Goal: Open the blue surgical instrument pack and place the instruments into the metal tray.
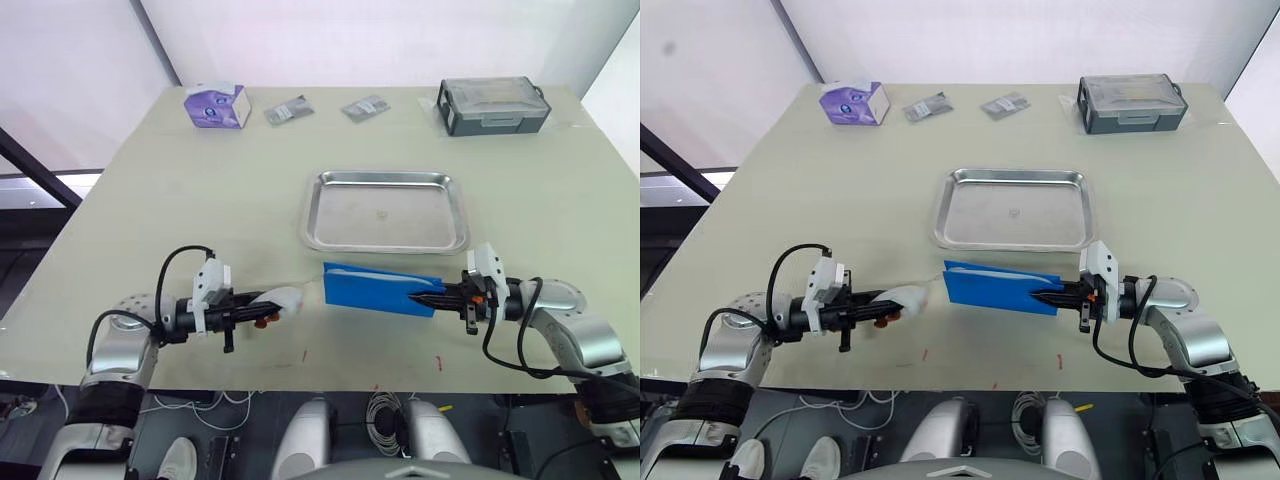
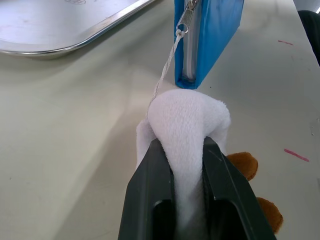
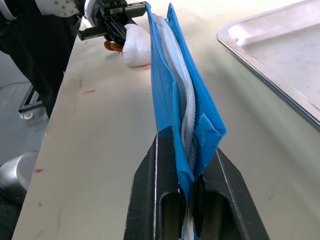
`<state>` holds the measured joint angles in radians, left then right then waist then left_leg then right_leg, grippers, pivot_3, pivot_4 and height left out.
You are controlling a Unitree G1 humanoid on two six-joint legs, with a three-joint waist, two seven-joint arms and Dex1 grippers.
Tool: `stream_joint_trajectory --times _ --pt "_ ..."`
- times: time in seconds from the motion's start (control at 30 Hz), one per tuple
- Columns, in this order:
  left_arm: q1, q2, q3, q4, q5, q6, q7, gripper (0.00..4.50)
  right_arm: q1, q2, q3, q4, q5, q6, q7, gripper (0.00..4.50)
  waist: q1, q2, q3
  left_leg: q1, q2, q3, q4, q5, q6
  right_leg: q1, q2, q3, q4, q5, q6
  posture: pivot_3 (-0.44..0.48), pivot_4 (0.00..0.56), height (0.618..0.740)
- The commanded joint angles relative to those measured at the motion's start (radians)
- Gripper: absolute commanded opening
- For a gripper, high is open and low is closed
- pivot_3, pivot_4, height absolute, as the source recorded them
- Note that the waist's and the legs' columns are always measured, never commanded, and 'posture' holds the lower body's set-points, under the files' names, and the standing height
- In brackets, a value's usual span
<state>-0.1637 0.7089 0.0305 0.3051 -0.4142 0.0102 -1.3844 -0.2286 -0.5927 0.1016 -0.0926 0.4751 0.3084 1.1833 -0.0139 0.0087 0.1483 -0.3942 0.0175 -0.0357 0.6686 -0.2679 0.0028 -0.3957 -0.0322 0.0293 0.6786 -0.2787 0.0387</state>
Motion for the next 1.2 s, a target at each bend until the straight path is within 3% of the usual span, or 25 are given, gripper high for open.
stream_joint_trajectory --times 0.03,0.37,0.57,0.8,1.2 --pt "0.033 -0.026 -0.045 0.078 0.065 0.024 0.035 0.01 -0.021 0.004 -0.063 -0.078 0.075 0.015 -0.004 0.00 0.001 0.002 -0.002 0.000 0.000 0.000 0.000 0.000 0.000 0.000 0.000 0.000 0.000 0.000 0.000 0.000 0.150 0.740" --pt "0.036 -0.042 -0.041 0.071 0.064 0.028 0.035 0.01 -0.064 0.065 -0.185 -0.163 0.319 0.197 -0.102 0.00 0.007 0.004 -0.003 0.000 -0.001 -0.001 0.000 0.000 0.000 0.001 -0.001 -0.001 0.000 0.000 0.000 0.000 0.150 0.740" --pt "0.032 -0.041 -0.030 0.058 0.056 0.030 0.034 0.01 -0.052 0.024 -0.117 -0.167 0.195 0.131 -0.062 0.00 0.007 0.004 -0.003 -0.001 -0.003 -0.001 0.000 0.000 0.000 0.001 -0.002 -0.001 0.000 -0.001 0.001 0.000 0.150 0.740" --pt "0.021 -0.003 0.000 0.065 0.067 -0.015 0.031 0.01 -0.054 -0.020 0.003 -0.031 -0.067 -0.135 0.016 0.00 0.001 0.004 -0.003 0.000 -0.003 0.000 0.000 0.000 0.000 0.000 -0.002 -0.001 0.000 -0.001 0.001 0.000 0.150 0.740" --pt "-0.044 0.162 0.038 0.080 0.088 -0.063 0.007 0.01 -0.071 0.007 0.023 0.030 -0.092 -0.196 0.038 0.00 -0.026 -0.001 -0.001 0.001 0.002 -0.001 -0.001 0.000 0.000 0.000 0.004 0.000 0.001 -0.001 0.000 0.000 0.150 0.740"
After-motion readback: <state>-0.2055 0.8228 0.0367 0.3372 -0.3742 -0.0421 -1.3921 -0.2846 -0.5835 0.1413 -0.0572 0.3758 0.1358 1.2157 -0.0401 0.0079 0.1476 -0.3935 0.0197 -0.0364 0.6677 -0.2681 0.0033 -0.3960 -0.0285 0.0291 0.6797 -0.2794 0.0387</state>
